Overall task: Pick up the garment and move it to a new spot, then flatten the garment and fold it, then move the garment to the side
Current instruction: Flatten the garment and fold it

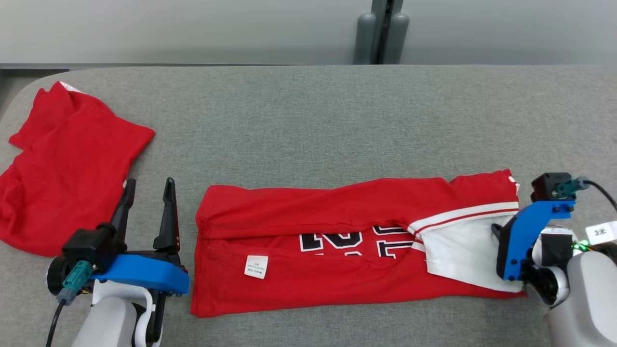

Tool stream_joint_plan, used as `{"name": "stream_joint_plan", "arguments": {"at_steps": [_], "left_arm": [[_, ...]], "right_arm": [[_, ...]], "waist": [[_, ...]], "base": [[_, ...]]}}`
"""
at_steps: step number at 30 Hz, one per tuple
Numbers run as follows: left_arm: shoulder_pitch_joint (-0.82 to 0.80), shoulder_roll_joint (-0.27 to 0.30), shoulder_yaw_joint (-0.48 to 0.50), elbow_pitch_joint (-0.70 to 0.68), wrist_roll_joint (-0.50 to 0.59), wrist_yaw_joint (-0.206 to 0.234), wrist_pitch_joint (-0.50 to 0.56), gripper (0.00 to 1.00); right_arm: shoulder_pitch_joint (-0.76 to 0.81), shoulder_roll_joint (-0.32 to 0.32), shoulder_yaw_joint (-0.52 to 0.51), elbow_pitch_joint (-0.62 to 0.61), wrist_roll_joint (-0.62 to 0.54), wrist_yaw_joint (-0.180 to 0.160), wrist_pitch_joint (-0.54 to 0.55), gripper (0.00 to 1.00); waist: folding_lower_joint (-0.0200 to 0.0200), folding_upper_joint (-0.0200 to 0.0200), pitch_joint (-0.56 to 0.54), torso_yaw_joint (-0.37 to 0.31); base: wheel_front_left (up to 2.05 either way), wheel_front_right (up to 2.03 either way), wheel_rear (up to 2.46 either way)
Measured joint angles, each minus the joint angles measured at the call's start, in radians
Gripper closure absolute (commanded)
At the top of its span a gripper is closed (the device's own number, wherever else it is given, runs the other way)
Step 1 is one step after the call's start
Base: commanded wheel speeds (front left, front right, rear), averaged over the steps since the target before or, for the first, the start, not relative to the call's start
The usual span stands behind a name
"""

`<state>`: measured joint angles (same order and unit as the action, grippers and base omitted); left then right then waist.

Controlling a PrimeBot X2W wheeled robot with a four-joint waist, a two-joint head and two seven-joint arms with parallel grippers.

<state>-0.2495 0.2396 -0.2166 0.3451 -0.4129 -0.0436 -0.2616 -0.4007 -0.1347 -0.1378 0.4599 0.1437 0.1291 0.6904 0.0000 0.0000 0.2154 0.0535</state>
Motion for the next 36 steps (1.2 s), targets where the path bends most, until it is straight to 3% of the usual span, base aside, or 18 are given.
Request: {"name": "stream_joint_plan", "arguments": {"at_steps": [6, 16, 24, 28, 32, 36], "left_arm": [[0.009, -0.004, 0.021, -0.002, 0.01, -0.009, 0.0, 0.0], [0.021, -0.016, 0.039, -0.008, 0.028, -0.02, 0.0, 0.0], [0.021, -0.022, 0.035, 0.005, 0.044, -0.036, 0.0, 0.0], [0.026, -0.023, 0.037, 0.015, 0.049, -0.038, 0.0, 0.0], [0.045, -0.023, 0.037, 0.027, 0.055, -0.042, 0.0, 0.0], [0.046, -0.023, 0.025, 0.038, 0.063, -0.045, 0.0, 0.0]], "right_arm": [[0.0, -0.025, 0.012, -0.034, 0.025, 0.002, -0.086, 1.0], [0.033, -0.192, -0.133, -0.151, -0.036, 0.002, -0.07, 1.0], [0.097, -0.173, -0.211, -0.281, -0.094, 0.002, 0.006, 1.0], [0.128, -0.113, -0.147, -0.362, -0.064, 0.002, 0.038, 1.0], [0.16, -0.05, 0.012, -0.467, -0.003, 0.002, 0.072, 1.0], [0.159, -0.015, 0.183, -0.481, 0.025, 0.002, 0.084, 1.0]], "waist": [[0.0, 0.0, -0.004, -0.036], [0.0, 0.0, -0.021, -0.077], [0.0, 0.0, -0.044, -0.071], [0.0, 0.0, -0.068, -0.064], [0.0, 0.0, -0.102, -0.063], [-0.0001, 0.0, -0.118, -0.055]], "base": [[0.0, 0.0, 0.0], [0.0, 0.0, 0.0], [0.0, 0.0, 0.0], [0.0, 0.0, 0.0], [0.0, 0.0, 0.0], [0.0, 0.0, 0.0]]}}
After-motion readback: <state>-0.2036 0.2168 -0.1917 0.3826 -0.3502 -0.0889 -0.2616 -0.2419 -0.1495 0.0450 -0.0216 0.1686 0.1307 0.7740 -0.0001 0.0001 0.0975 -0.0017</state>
